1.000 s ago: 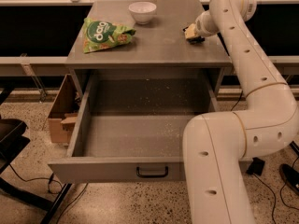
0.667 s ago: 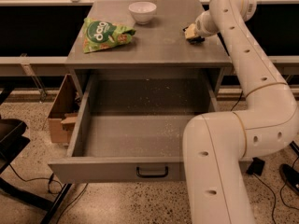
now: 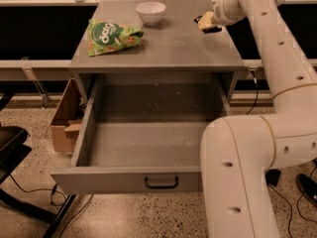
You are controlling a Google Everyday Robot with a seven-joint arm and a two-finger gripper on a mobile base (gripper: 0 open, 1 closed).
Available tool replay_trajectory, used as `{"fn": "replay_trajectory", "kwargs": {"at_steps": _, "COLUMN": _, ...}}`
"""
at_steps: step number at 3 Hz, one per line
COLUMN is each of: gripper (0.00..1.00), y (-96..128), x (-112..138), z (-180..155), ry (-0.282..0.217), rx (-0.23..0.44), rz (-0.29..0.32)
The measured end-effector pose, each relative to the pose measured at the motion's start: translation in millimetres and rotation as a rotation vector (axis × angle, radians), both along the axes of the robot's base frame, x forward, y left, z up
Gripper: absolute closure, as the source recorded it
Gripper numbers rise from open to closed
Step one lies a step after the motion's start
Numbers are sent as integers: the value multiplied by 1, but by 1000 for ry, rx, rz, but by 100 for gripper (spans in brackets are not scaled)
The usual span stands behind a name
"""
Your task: Place rxbar blueberry into top drawer
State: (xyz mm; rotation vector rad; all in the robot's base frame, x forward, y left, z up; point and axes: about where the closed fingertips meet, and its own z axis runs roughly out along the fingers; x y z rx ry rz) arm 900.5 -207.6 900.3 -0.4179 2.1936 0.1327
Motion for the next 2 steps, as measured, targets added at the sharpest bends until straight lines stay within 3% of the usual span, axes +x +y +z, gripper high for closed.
{"fn": "replay_trajectory", "kwargs": {"at_steps": 1, "gripper": 100, "y": -20, "x": -48, "z": 35, "ry": 63, "rx": -19, "rz": 29}}
{"fn": "replay_trajectory", "kwargs": {"at_steps": 2, "gripper": 100, "y": -44, "x": -87, "z": 31, "ry": 173, "rx": -17, "rz": 6}}
